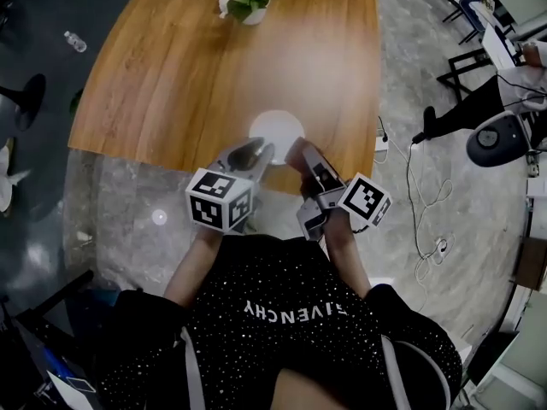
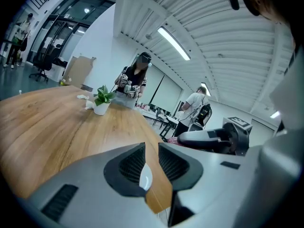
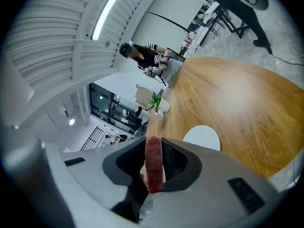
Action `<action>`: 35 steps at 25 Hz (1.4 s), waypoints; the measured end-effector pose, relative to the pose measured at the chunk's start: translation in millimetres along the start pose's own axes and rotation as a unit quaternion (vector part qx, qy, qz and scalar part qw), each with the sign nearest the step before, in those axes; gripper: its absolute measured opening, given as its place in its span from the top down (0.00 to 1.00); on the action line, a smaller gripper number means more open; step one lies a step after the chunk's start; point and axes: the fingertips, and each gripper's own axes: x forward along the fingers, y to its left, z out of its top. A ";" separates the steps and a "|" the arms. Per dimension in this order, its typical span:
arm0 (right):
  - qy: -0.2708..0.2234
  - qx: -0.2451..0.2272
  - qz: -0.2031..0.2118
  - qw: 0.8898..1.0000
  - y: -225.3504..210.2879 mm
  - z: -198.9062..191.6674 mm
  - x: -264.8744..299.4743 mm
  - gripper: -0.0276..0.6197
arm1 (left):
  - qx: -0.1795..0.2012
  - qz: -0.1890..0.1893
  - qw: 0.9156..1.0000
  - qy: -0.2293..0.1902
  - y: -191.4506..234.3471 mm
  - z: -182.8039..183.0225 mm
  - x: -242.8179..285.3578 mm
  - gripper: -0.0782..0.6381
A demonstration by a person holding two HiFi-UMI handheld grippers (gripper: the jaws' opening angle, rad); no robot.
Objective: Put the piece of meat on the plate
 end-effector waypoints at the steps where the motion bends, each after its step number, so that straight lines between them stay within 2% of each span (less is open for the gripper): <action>1: 0.000 0.002 -0.002 1.000 -0.5 3.7 8.2 0.80 | -0.004 -0.003 1.000 0.000 7.5 4.4 5.6 0.76; 5: 0.003 0.006 -0.015 1.000 -5.6 15.7 34.8 0.81 | -0.028 -0.020 0.999 -0.008 30.9 20.8 24.1 0.76; 12: 0.020 -0.004 -0.038 0.999 -21.6 25.3 64.6 0.81 | -0.040 -0.014 0.999 0.007 64.1 19.2 45.4 0.76; 22: 0.113 -0.024 -0.080 0.990 -58.7 9.2 99.1 0.81 | -0.068 0.019 0.997 0.010 84.2 1.7 58.4 0.76; 28: 0.161 -0.021 -0.099 0.982 -82.6 -13.1 120.6 0.80 | -0.074 0.048 0.996 0.012 96.1 -9.6 61.4 0.87; 35: 0.210 -0.012 -0.107 0.972 -101.1 -37.9 138.2 0.80 | -0.082 0.073 0.994 0.009 99.9 -19.9 53.6 0.88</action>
